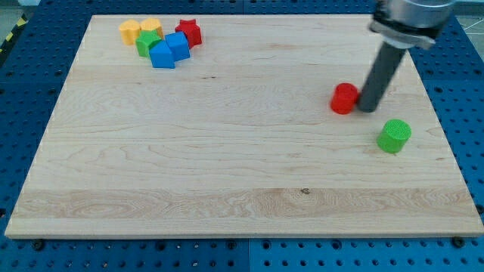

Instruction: Push the red circle to the center of the board

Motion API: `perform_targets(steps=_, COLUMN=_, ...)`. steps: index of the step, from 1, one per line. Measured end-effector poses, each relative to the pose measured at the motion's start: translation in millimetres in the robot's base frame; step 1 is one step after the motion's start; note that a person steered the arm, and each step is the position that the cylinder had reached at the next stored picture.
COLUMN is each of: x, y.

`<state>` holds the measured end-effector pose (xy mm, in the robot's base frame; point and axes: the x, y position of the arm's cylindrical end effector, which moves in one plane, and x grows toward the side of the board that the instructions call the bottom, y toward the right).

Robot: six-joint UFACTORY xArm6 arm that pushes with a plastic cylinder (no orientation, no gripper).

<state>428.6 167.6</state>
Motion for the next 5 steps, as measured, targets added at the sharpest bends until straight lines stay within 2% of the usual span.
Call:
perform_targets(steps=1, x=0, y=-53)
perform_targets(steps=2, x=-6, y=-73)
perform_targets(steps=3, x=-17, y=-52)
perform_targets(steps=4, x=-27, y=-58)
perform_targets(steps=5, x=-30, y=-113)
